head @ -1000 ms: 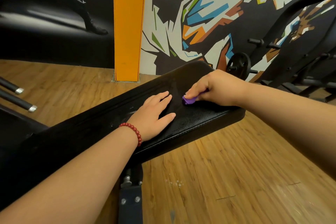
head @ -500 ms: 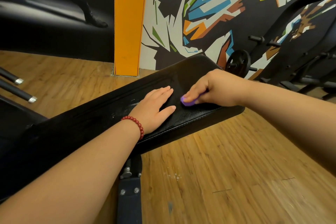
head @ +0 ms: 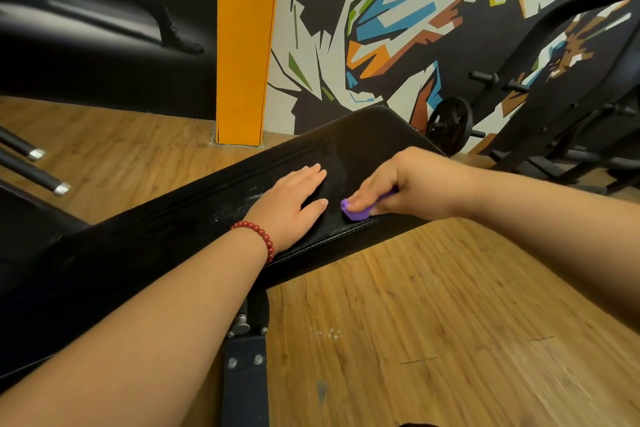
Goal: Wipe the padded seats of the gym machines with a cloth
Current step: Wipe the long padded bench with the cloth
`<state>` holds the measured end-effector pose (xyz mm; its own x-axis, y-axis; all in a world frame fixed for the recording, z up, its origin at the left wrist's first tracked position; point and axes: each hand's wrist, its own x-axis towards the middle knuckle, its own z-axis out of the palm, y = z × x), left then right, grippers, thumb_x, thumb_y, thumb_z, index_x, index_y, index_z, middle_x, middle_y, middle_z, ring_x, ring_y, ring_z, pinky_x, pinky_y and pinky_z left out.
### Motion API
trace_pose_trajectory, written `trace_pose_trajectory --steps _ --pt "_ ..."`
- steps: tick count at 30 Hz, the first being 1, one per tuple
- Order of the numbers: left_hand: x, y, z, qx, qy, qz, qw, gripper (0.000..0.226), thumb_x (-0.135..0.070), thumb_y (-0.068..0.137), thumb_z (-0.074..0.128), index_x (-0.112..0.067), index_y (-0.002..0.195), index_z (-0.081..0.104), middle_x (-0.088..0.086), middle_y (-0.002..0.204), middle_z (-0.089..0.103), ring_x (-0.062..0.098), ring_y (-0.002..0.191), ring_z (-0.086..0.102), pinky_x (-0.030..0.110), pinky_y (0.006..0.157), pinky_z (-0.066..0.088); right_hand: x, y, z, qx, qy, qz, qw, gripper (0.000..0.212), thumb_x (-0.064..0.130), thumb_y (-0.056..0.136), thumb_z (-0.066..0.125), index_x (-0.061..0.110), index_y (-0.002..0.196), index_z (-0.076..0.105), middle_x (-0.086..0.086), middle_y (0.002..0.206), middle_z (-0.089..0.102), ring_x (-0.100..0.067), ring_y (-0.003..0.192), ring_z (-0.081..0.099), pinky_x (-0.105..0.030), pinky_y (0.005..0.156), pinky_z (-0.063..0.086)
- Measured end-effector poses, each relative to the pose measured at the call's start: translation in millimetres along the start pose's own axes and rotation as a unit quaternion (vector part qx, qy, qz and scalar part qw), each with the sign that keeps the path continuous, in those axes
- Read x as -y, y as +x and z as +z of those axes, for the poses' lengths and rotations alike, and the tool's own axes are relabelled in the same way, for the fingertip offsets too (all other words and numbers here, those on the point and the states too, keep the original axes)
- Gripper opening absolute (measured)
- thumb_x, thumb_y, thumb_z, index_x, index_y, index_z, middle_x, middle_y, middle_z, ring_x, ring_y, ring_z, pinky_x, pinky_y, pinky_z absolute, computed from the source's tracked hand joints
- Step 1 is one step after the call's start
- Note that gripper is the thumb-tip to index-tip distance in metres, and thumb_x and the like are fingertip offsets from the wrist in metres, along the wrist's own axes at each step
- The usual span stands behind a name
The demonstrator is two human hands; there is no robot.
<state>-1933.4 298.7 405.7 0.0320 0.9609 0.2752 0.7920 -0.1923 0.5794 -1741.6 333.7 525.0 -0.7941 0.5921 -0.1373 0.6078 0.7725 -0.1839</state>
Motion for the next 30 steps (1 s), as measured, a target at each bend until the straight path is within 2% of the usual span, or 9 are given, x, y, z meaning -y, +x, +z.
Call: trace_pose_trajectory --steps 6,10,14,18,26,30 --pt "1 -4 0 -0.003 -0.007 -0.008 1.000 0.053 -0.032 0.102 0.040 -0.026 0.152 0.024 -0.009 0.159 0.019 0.012 0.148 0.011 0.031 0.119 0.012 -12 -2 -19 -0.041 -0.007 0.039 0.998 0.028 0.018 0.086 0.068 0.035 0.109 0.071 0.018 0.112 0.068 -0.002 0.106 0.061 -0.029 0.102 0.047" --pt "0 -3 -1 0.003 -0.001 -0.008 1.000 0.053 -0.032 0.103 0.039 -0.026 0.152 0.022 -0.009 0.160 0.018 0.011 0.148 0.010 0.029 0.118 0.010 -2 2 0 -0.041 0.002 0.005 0.999 0.029 0.017 0.087 0.068 0.032 0.112 0.071 0.015 0.116 0.068 -0.001 0.109 0.060 -0.022 0.101 0.045" --pt "4 -7 -3 0.020 0.001 0.000 1.000 0.054 -0.034 0.103 0.037 -0.027 0.153 0.018 -0.011 0.161 0.014 0.007 0.147 0.007 0.025 0.116 0.008 0 2 0 -0.009 -0.015 -0.029 0.999 0.032 0.018 0.087 0.067 0.035 0.114 0.068 0.016 0.119 0.066 0.000 0.112 0.059 -0.021 0.102 0.045" --pt "16 -16 -6 0.035 -0.004 0.015 0.999 0.053 -0.033 0.104 0.036 -0.028 0.153 0.016 -0.013 0.161 0.010 0.004 0.147 0.004 0.020 0.113 0.004 -9 -5 -18 0.003 -0.016 0.005 1.000 0.030 0.021 0.085 0.066 0.039 0.110 0.069 0.023 0.113 0.065 0.005 0.108 0.059 -0.020 0.100 0.046" --pt "17 -17 -5 0.027 0.005 0.014 1.000 0.053 -0.031 0.104 0.037 -0.028 0.153 0.017 -0.011 0.161 0.012 0.003 0.146 0.006 0.019 0.112 0.005 14 23 18 0.014 -0.030 -0.064 0.997 0.030 0.021 0.088 0.066 0.034 0.116 0.068 0.019 0.118 0.065 0.005 0.111 0.056 -0.009 0.097 0.040" --pt "20 -18 -4 0.019 -0.009 0.018 1.000 0.052 -0.030 0.104 0.036 -0.028 0.153 0.019 -0.012 0.160 0.013 0.003 0.146 0.007 0.018 0.111 0.005 5 11 -4 0.032 -0.039 -0.032 0.998 0.030 0.021 0.086 0.068 0.040 0.109 0.069 0.024 0.112 0.065 0.010 0.106 0.058 -0.010 0.096 0.044"
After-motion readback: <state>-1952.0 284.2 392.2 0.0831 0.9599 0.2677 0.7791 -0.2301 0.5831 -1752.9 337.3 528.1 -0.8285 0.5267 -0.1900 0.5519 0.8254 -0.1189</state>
